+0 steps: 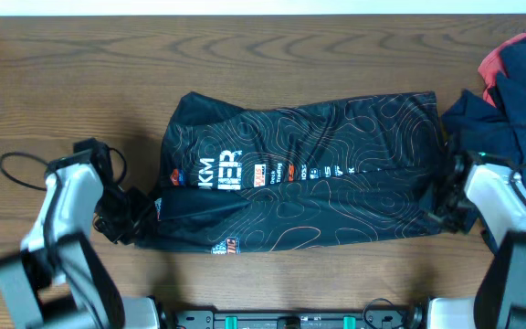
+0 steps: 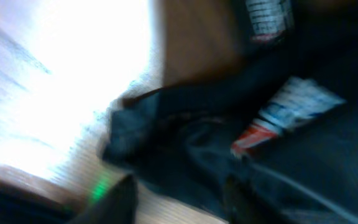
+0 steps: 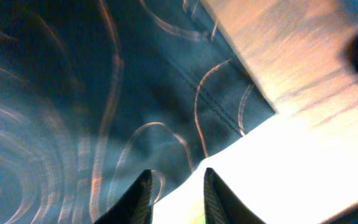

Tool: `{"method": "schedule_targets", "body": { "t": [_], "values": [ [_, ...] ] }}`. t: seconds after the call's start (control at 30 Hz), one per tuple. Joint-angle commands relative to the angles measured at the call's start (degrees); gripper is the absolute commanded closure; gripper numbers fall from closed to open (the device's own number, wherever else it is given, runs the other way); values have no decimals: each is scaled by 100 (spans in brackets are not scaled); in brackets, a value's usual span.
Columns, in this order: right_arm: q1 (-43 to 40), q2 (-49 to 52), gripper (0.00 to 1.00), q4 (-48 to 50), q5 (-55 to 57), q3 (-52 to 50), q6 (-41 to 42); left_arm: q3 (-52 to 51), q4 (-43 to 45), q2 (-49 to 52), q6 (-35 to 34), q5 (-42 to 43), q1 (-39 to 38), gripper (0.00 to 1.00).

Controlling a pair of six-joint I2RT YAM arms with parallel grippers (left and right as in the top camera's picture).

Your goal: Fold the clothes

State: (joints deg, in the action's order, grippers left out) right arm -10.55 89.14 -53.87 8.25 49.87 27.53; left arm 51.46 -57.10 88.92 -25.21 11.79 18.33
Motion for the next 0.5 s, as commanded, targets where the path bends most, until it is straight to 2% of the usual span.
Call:
{"method": "schedule_targets", "body": {
  "t": [0.0, 0.1, 0.2, 0.33, 0.47],
  "values": [
    [11, -601, 41, -92, -245, 647, -372, 326, 160, -654, 173, -13, 28, 28],
    [11, -962, 33, -83, -579, 977, -713, 374, 1049, -1056, 498, 579, 2, 13],
    [11, -1222, 33, -31, -1027, 1163, -984, 376, 2159, -1051, 595, 1261, -133, 13],
    [11, -1320, 33, -46, -1366, 1189, -1213, 415, 3611, -549, 590, 1462, -507, 13],
    [11, -1314, 32, -170, -1451, 1189, -1307, 1058, 4100, 448, 614, 1467, -896, 14]
  ]
}}
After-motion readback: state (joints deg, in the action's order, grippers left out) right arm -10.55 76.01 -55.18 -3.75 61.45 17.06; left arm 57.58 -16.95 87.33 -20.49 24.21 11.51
